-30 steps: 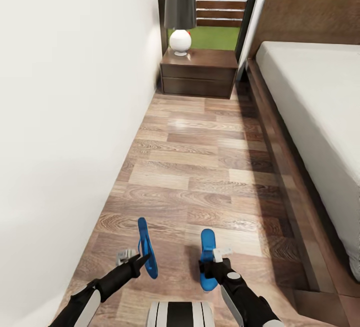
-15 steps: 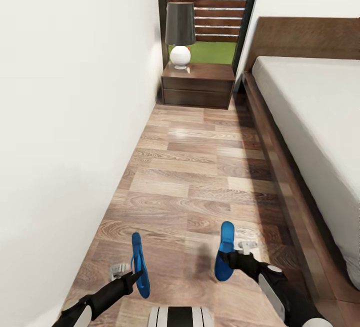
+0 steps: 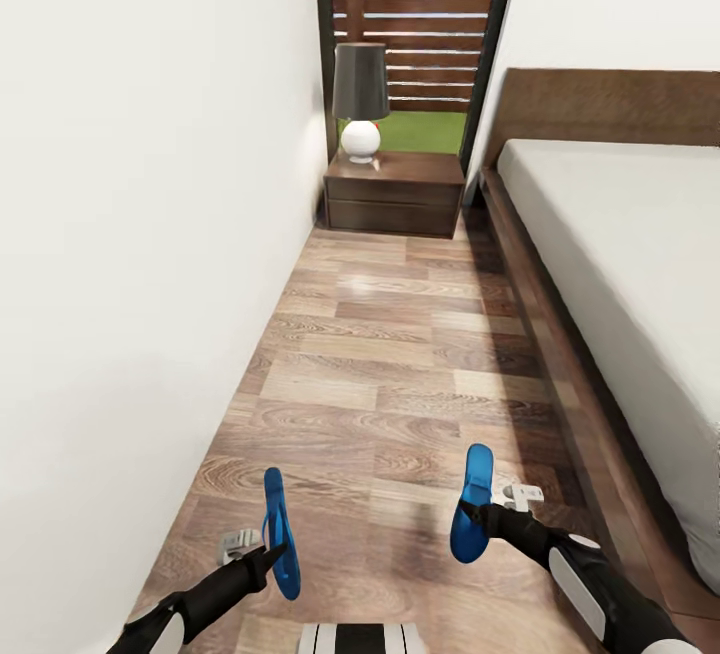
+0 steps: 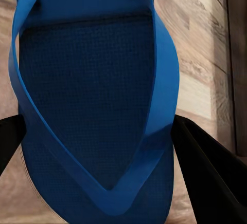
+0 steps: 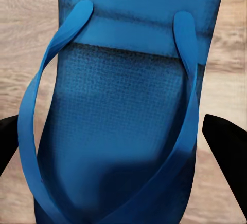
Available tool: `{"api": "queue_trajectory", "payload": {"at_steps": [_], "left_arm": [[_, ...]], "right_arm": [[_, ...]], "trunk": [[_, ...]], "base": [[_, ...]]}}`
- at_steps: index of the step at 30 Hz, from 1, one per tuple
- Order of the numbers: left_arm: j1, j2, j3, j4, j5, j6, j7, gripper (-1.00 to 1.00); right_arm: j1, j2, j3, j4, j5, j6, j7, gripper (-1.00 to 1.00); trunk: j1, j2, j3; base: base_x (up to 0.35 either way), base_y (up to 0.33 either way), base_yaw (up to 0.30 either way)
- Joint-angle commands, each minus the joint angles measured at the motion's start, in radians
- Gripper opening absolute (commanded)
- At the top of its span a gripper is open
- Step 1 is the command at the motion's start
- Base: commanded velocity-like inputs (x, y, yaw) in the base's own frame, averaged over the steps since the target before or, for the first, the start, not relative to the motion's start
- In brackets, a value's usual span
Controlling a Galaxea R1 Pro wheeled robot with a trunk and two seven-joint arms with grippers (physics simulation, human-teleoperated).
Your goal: In the bedroom, move the book from the bed onto either nightstand, and place the two sandals side by side next to the bed.
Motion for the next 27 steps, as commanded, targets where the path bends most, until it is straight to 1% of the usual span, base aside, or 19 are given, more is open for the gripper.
{"api": "queue_trajectory", "payload": {"at_steps": [1, 6, 8, 9, 10, 12, 13, 17, 18, 19, 21, 23, 27], "left_arm": [[0.000, -0.001, -0.001, 0.000, 0.009, 0.010, 0.000, -1.00], [0.000, -0.003, -0.001, 0.000, 0.009, 0.010, 0.019, -1.00], [0.000, -0.003, -0.002, 0.009, 0.008, 0.010, 0.020, -1.00], [0.000, -0.003, -0.003, 0.021, 0.006, 0.010, 0.020, -1.00], [0.000, -0.003, -0.005, 0.036, 0.005, 0.007, 0.020, -1.00], [0.000, -0.005, -0.012, 0.047, 0.004, -0.004, 0.021, -1.00], [0.000, -0.006, -0.017, 0.051, 0.003, -0.008, 0.021, -1.00], [0.000, -0.019, -0.040, 0.055, 0.003, -0.012, 0.022, -1.00], [0.000, -0.024, -0.046, 0.056, 0.000, -0.012, 0.023, -1.00], [0.000, -0.027, -0.052, 0.064, -0.011, -0.013, 0.031, -1.00], [0.000, -0.033, -0.056, 0.075, -0.028, -0.013, 0.042, -1.00], [0.000, -0.040, -0.057, 0.081, -0.039, -0.014, 0.048, -1.00], [0.000, -0.043, -0.058, 0.084, -0.043, -0.014, 0.051, -1.00]], "right_arm": [[0.000, 0.000, 0.003, 0.005, -0.009, 0.002, -0.001, -1.00], [0.001, 0.000, 0.004, 0.094, -0.014, -0.003, -0.001, -1.00], [0.002, 0.000, 0.004, 0.148, -0.016, -0.005, -0.001, -1.00], [0.003, 0.000, 0.004, 0.182, -0.016, -0.005, -0.001, -1.00], [0.003, -0.001, 0.004, 0.242, -0.017, -0.006, -0.001, -1.00], [0.003, 0.000, 0.005, 0.315, -0.016, -0.008, -0.001, -1.00], [0.003, 0.000, 0.005, 0.335, -0.014, -0.011, -0.001, -1.00], [0.003, 0.004, 0.005, 0.362, -0.010, -0.018, -0.002, -1.00], [0.003, 0.004, 0.005, 0.366, -0.010, -0.019, -0.002, -1.00], [0.003, 0.005, 0.005, 0.371, -0.010, -0.019, -0.002, -1.00], [0.003, 0.006, 0.005, 0.374, -0.011, -0.020, -0.002, -1.00], [0.003, 0.006, 0.005, 0.376, -0.009, -0.020, -0.002, -1.00], [0.003, 0.009, 0.005, 0.376, -0.008, -0.020, -0.002, -1.00]], "trunk": [[-0.001, 0.000, 0.003], [-0.003, 0.001, 0.023], [-0.004, 0.002, 0.030], [-0.004, 0.002, 0.034], [-0.005, 0.002, 0.038], [-0.006, 0.003, 0.046], [-0.006, 0.003, 0.050], [-0.008, 0.004, 0.065], [-0.008, 0.004, 0.069], [-0.009, 0.004, 0.073], [-0.010, 0.005, 0.081], [-0.010, 0.005, 0.088], [-0.012, 0.006, 0.104]], "base": [[0.000, 0.000, 0.000], [0.000, 0.000, 0.000], [0.000, 0.000, 0.000], [0.000, 0.000, 0.000], [0.000, 0.000, 0.000], [0.000, 0.000, 0.000], [0.000, 0.000, 0.000], [0.000, 0.000, 0.000], [0.000, 0.000, 0.000], [0.000, 0.000, 0.000], [0.000, 0.000, 0.000], [0.000, 0.000, 0.000], [0.000, 0.000, 0.000]]}}
